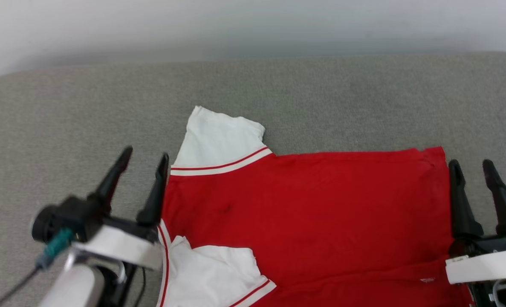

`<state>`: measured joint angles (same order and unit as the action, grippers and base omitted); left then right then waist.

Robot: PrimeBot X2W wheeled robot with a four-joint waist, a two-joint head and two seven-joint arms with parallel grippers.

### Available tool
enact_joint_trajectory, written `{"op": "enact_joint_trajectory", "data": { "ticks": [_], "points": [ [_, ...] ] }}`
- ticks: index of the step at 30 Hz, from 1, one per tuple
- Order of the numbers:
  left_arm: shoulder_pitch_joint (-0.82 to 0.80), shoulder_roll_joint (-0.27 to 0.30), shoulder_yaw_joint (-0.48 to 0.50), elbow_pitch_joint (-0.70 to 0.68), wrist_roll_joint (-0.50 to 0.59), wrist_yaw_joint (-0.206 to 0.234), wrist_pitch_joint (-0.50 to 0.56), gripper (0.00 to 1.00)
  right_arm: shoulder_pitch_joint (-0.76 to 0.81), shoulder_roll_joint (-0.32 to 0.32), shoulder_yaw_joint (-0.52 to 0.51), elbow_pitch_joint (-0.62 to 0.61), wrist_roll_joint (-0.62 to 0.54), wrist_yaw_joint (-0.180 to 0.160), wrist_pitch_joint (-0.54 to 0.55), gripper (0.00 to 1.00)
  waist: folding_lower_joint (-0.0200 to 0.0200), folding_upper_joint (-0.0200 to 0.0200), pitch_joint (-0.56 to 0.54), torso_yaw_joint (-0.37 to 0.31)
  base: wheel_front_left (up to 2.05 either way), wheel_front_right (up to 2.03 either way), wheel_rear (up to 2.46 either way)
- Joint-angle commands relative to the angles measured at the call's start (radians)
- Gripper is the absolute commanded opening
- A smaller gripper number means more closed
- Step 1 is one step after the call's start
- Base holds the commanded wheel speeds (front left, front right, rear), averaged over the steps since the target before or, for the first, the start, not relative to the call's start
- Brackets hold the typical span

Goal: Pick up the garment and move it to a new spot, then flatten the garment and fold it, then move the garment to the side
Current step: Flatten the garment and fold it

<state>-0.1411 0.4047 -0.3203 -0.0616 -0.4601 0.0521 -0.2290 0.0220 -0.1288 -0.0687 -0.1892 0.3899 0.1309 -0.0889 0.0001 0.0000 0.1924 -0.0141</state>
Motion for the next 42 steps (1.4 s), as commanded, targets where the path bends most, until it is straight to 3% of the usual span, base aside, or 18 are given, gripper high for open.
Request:
{"op": "enact_joint_trajectory", "data": {
  "ticks": [1, 5, 10, 17, 21, 28, 37, 38, 39, 40, 42],
  "points": [
    [-0.053, 0.021, 0.005, 0.010, -0.007, -0.019, 0.033, 1.00, -0.022, -0.003, 0.013, -0.004, 0.003, 0.000, -0.001, 1.00, -0.0001, 0.0000, 0.043, -0.025, 0.00, 0.00, 0.00],
    [-0.193, 0.076, 0.011, 0.036, -0.053, -0.082, 0.170, 1.00, -0.056, -0.010, 0.012, -0.011, -0.008, 0.000, 0.001, 1.00, -0.0001, 0.0000, 0.101, -0.063, 0.00, 0.00, 0.00],
    [-0.383, 0.153, 0.009, 0.100, -0.138, -0.139, 0.417, 1.00, -0.088, 0.006, 0.018, -0.049, -0.026, 0.000, 0.006, 1.00, -0.0001, 0.0000, 0.167, -0.116, 0.00, 0.00, 0.00],
    [-0.612, 0.261, -0.044, 0.234, -0.292, -0.172, 0.864, 1.00, -0.116, 0.039, 0.029, -0.071, -0.047, 0.000, 0.015, 1.00, -0.0001, 0.0000, 0.240, -0.182, 0.00, 0.00, 0.00],
    [-0.698, 0.294, -0.059, 0.278, -0.350, -0.175, 1.031, 1.00, -0.123, 0.052, 0.049, -0.060, -0.047, 0.000, 0.011, 1.00, -0.0001, 0.0000, 0.276, -0.219, 0.00, 0.00, 0.00],
    [-0.778, 0.323, -0.083, 0.305, -0.373, -0.138, 1.214, 1.00, -0.136, 0.062, 0.083, -0.049, -0.044, 0.000, 0.009, 1.00, -0.0001, 0.0000, 0.326, -0.264, 0.00, 0.00, 0.00],
    [-0.770, 0.362, -0.114, 0.339, -0.360, -0.105, 1.307, 1.00, -0.156, 0.067, 0.094, -0.055, -0.041, 0.000, 0.003, 1.00, -0.0001, 0.0000, 0.369, -0.302, 0.00, 0.00, 0.00],
    [-0.762, 0.358, -0.114, 0.342, -0.367, -0.104, 1.314, 0.74, -0.158, 0.068, 0.094, -0.053, -0.041, 0.000, 0.002, 1.00, -0.0001, 0.0000, 0.371, -0.303, 0.00, 0.00, 0.00],
    [-0.755, 0.353, -0.115, 0.342, -0.375, -0.104, 1.317, 0.22, -0.158, 0.069, 0.092, -0.050, -0.042, 0.000, 0.004, 1.00, -0.0001, 0.0000, 0.372, -0.304, 0.00, 0.00, 0.00],
    [-0.748, 0.347, -0.118, 0.336, -0.381, -0.106, 1.319, 0.00, -0.158, 0.069, 0.090, -0.047, -0.045, 0.000, 0.006, 1.00, -0.0001, 0.0000, 0.373, -0.304, 0.00, 0.00, 0.00],
    [-0.743, 0.344, -0.122, 0.322, -0.377, -0.116, 1.304, 0.00, -0.160, 0.070, 0.083, -0.040, -0.054, 0.000, 0.013, 1.00, -0.0001, 0.0000, 0.372, -0.300, 0.00, 0.00, 0.00]
  ]
}}
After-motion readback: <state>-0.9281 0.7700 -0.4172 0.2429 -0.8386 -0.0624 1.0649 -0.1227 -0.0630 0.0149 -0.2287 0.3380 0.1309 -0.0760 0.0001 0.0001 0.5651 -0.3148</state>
